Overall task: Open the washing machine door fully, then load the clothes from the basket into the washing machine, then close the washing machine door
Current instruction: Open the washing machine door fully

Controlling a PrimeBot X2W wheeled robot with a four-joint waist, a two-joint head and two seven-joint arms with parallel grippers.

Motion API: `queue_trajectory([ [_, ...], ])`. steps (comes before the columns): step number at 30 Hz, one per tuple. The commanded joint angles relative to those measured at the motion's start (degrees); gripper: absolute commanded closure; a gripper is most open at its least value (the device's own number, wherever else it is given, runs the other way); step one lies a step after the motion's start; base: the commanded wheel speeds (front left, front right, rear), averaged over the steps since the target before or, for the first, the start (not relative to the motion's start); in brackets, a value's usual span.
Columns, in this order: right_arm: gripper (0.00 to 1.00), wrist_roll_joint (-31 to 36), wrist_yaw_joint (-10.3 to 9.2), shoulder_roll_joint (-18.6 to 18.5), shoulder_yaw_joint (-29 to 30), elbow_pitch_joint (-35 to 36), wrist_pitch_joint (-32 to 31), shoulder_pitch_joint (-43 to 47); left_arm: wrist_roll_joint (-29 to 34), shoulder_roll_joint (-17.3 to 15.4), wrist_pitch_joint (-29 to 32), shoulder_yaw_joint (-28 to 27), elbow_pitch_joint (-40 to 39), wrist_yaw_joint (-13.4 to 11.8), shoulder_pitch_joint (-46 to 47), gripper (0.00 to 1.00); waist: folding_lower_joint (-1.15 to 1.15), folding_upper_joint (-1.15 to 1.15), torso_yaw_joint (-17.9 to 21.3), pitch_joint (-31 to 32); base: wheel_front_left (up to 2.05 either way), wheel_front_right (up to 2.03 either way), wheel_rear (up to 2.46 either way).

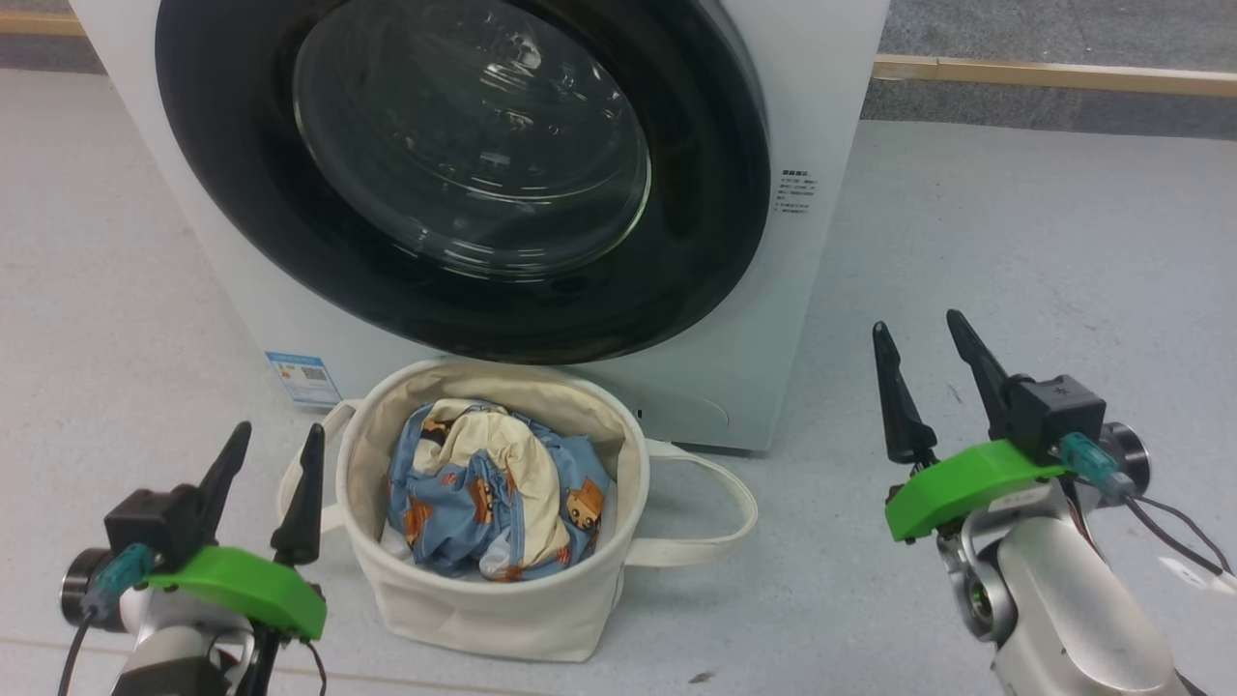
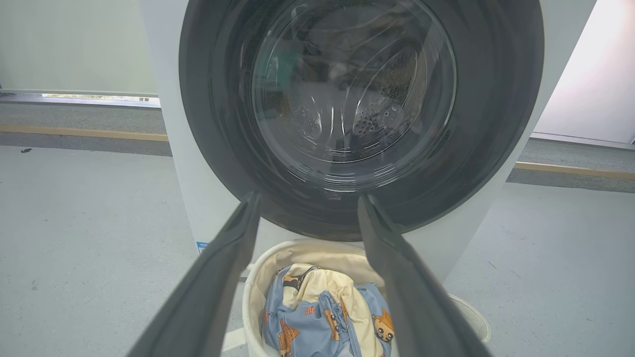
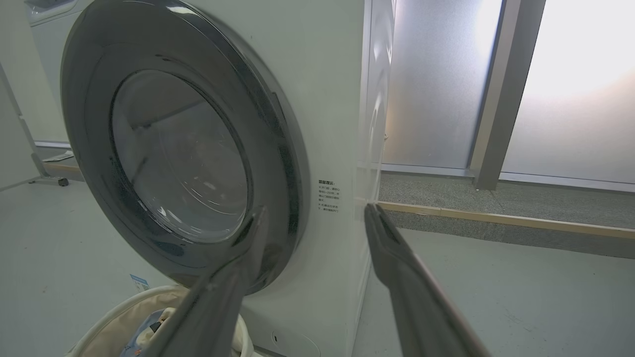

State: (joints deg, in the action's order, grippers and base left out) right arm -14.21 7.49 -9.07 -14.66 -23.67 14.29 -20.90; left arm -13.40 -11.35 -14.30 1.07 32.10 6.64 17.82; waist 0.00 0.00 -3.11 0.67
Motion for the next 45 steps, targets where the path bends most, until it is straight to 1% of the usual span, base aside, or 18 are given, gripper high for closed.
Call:
queue_trajectory([
  [1, 0.00, -0.35, 0.00, 0.39, -0.66, 1.47, 0.71, -1.95, -0.36, -1.87, -0.70, -2.12, -2.02, 0.24, 2.36, 0.00, 0.00, 0.00, 0.01, -0.03, 0.00, 0.00, 0.00],
  [14, 0.00, -0.75, 0.00, 0.83, 0.78, 1.24, 0.71, -1.95, -1.00, -1.27, -0.70, -2.97, -3.61, 0.40, 1.50, 0.00, 0.00, 0.00, -0.15, -0.74, 0.00, 0.00, 0.00],
  [18, 0.00, -0.75, 0.00, 1.08, 1.38, 1.10, 0.71, -1.98, -1.65, -0.62, -0.70, -4.71, -5.43, -0.11, 1.29, 0.00, 0.00, 0.00, -0.33, -1.48, 0.00, 0.00, 0.00],
  [22, 0.00, -0.50, 0.00, 1.16, 2.62, 1.17, 0.71, -2.36, -1.20, 0.27, -0.70, -6.04, -8.62, -0.16, 0.64, 0.00, 0.00, 0.00, -0.77, -2.99, 0.00, 0.00, 0.00],
  [29, 0.00, -0.26, 0.00, 1.53, 5.27, 1.07, 0.71, -3.26, 0.32, 1.39, -0.70, -7.98, -10.90, -0.48, 0.51, 0.00, 0.00, 0.00, -1.45, -5.44, 0.00, 0.00, 0.00],
  [33, 0.00, -2.03, 0.00, 1.99, 7.42, 1.07, 0.71, -4.39, 1.48, 1.94, -0.70, -8.73, -11.67, -0.62, 0.99, 0.00, 0.00, 0.00, -1.90, -6.96, 0.00, 0.00, 0.00],
  [39, 0.00, -4.80, 0.00, 2.62, 11.88, 1.40, 0.71, -7.23, 2.63, 2.16, -0.70, -8.28, -13.32, 0.04, 1.94, 0.00, 0.00, 0.00, -2.92, -10.34, 0.00, 0.00, 0.00],
  [41, 0.00, -5.41, 0.00, 2.67, 12.52, 1.31, 0.71, -7.88, 2.76, 2.20, -0.70, -8.36, -13.50, 0.10, 2.10, 0.00, 0.00, 0.00, -3.13, -10.96, 0.00, 0.00, 0.00],
  [44, 0.00, -10.03, 0.00, 3.30, 15.28, 0.12, 0.71, -10.27, 3.00, 2.47, -0.70, -8.49, -13.41, 0.26, 2.66, 0.00, 0.00, 0.00, -3.83, -12.63, 0.00, 0.00, 0.00],
  [45, 0.11, -11.58, 0.00, 3.44, 16.17, -0.40, 0.71, -11.18, 2.91, 2.63, -0.70, -8.43, -13.26, 0.33, 2.88, 0.00, 0.00, 0.00, -4.12, -13.07, 0.00, 0.00, 0.00],
])
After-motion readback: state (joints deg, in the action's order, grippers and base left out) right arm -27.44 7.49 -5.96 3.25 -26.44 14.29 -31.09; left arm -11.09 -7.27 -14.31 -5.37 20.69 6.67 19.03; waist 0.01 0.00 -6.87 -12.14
